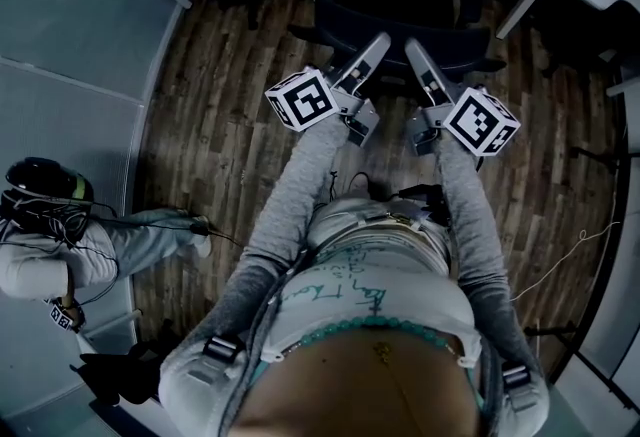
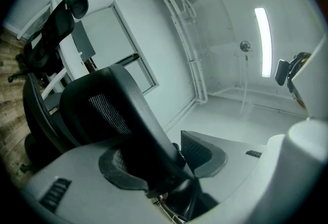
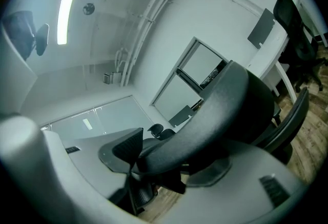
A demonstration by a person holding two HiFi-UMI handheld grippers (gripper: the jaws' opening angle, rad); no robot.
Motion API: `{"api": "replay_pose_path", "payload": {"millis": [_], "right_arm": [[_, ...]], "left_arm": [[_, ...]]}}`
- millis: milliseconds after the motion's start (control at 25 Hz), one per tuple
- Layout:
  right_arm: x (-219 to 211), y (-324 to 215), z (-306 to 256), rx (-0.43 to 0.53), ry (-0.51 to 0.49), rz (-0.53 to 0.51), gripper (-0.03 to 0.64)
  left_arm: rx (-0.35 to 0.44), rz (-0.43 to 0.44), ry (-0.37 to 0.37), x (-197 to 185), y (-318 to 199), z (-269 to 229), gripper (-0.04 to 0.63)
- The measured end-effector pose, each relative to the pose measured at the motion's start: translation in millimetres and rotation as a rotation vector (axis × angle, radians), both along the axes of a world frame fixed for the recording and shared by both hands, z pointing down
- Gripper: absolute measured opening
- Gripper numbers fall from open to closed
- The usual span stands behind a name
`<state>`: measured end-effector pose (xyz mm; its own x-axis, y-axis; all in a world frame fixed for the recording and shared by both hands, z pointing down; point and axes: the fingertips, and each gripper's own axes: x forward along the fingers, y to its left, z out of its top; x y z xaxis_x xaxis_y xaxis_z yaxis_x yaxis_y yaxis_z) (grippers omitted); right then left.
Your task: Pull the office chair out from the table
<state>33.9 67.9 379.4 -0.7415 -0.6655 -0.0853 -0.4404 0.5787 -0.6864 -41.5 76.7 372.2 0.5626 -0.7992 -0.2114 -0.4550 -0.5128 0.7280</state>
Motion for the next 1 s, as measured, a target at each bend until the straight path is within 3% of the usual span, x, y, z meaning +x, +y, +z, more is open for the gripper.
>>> {"api": "replay_pose_path", "payload": {"millis": [560,1000], "right_arm": [[5.0,13.6,5.5,-0.011,0.008,-0.017,0.245],[8.0,29.4,21.0,-0.001,0.087,-0.045,0.245]], "left_arm": [[0.001,-0.043,0.002,-14.0,8.7,2.8,0.211],[-0.029,-0.076,-0.007,-25.0,21.4,15.0,0.213]]}}
